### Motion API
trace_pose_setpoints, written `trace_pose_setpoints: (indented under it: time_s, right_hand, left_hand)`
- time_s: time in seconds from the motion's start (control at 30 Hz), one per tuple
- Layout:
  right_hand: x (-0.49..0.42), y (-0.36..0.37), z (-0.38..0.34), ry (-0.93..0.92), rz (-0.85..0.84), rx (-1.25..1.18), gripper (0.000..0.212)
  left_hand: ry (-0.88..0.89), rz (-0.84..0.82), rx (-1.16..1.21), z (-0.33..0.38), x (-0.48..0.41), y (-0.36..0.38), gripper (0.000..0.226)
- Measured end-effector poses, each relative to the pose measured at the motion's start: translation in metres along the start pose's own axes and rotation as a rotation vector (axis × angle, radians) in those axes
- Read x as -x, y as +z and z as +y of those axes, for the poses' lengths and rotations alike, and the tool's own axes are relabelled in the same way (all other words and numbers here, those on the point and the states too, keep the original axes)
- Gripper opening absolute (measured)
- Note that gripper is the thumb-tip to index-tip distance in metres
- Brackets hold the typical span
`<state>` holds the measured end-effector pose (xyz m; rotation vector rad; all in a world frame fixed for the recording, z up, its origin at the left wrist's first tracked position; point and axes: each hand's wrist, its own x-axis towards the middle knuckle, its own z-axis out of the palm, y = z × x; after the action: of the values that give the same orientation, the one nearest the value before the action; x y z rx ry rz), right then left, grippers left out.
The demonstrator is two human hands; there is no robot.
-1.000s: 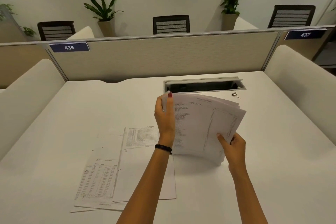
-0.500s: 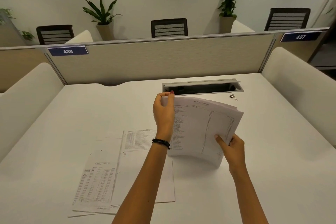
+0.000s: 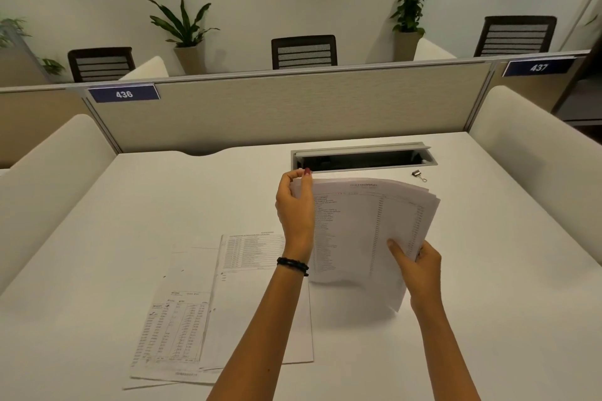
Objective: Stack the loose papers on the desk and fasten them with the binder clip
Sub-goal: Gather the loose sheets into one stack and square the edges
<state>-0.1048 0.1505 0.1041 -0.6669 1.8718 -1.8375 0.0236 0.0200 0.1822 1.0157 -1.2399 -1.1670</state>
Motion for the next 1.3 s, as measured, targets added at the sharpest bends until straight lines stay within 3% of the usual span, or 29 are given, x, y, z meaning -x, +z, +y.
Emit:
trace_pose_setpoints:
  time_s: [0.2,0.4,0.53,0.73,0.87,1.0,1.3]
  right_hand:
    - [-0.001,-0.009,-0.002,0.034,-0.060,-0.006,0.014]
    - [-0.005,-0.014,-0.007,0.078,-0.193,0.000,0.022]
    - [0.000,0.002,-0.009,0.058,-0.162,-0.006,0.016]
    - [0.001,0.014,-0.028,-0.065,-0.037,-0.001,0.017]
    - [-0.002,0.006,-0.031,-0.061,-0.031,-0.027,0.017]
    - [-0.001,-0.002,-0.016,0.006,-0.079,-0.043,0.029]
    - [0.000,-0.006,0.003,0.046,-0.075,-0.016,0.022]
  left_hand:
    - [0.091,-0.182,-0.042,-0.020,0.002,-0.010,0.027]
    - [-0.139,-0.445,-0.123,-0.061,0.006,-0.030,0.022]
    - [-0.200,-0.396,-0.002,-0.060,0.019,-0.020,0.015]
    - [-0.052,-0.210,0.074,-0.043,0.020,-0.010,0.010]
    - [-0.045,-0.234,0.074,-0.046,0.020,-0.017,0.014]
    - [-0.110,-0.264,0.046,-0.060,0.025,-0.022,0.016]
    - [-0.152,-0.286,0.054,-0.070,0.029,-0.029,0.011]
